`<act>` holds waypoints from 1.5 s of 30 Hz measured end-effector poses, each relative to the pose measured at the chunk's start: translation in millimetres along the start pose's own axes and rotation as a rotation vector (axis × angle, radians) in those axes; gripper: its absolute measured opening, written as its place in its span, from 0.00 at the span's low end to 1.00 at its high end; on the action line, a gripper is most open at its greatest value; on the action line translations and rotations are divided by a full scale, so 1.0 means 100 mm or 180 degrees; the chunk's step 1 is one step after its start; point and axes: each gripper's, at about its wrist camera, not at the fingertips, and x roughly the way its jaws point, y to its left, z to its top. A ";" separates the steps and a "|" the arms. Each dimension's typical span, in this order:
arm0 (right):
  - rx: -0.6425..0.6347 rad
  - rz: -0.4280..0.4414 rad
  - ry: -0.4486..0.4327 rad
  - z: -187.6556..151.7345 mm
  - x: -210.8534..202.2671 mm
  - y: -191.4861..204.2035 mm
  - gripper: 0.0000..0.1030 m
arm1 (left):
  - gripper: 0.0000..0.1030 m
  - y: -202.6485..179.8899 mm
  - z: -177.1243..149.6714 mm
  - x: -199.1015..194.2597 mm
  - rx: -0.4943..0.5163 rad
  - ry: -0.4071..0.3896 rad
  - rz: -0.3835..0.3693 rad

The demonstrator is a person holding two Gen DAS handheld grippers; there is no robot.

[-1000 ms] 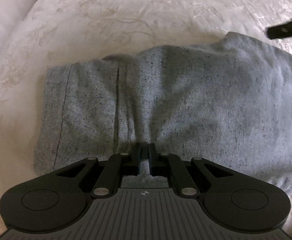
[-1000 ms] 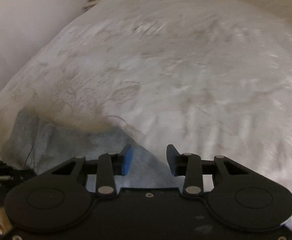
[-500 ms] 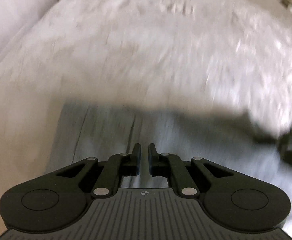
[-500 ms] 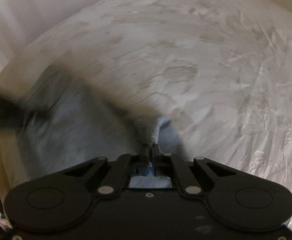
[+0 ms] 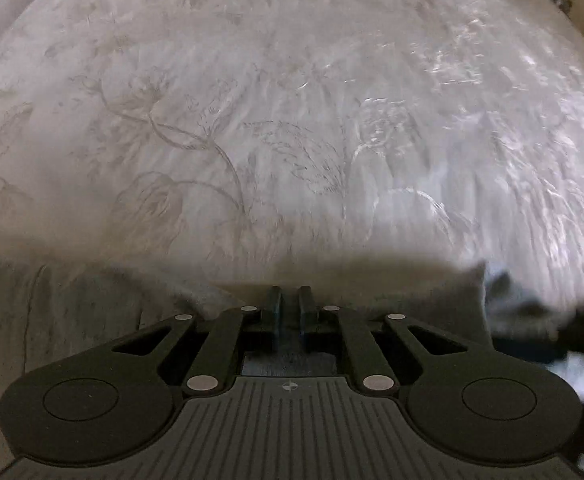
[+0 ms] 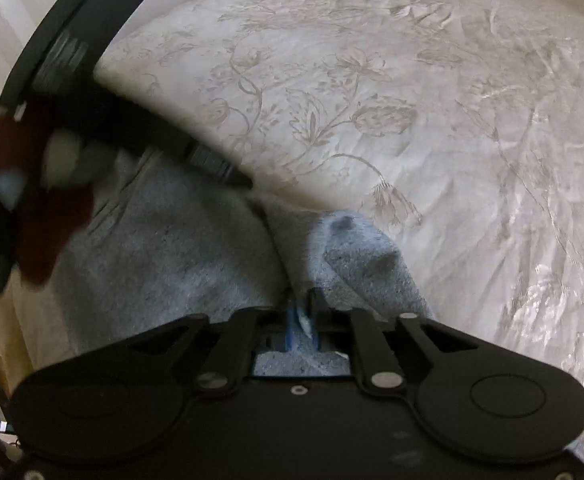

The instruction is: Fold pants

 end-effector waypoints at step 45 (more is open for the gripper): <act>-0.0022 -0.0445 0.0002 -0.41 -0.55 -1.12 0.43 | 0.09 -0.37 -0.15 -0.85 -0.0038 -0.0172 -0.0062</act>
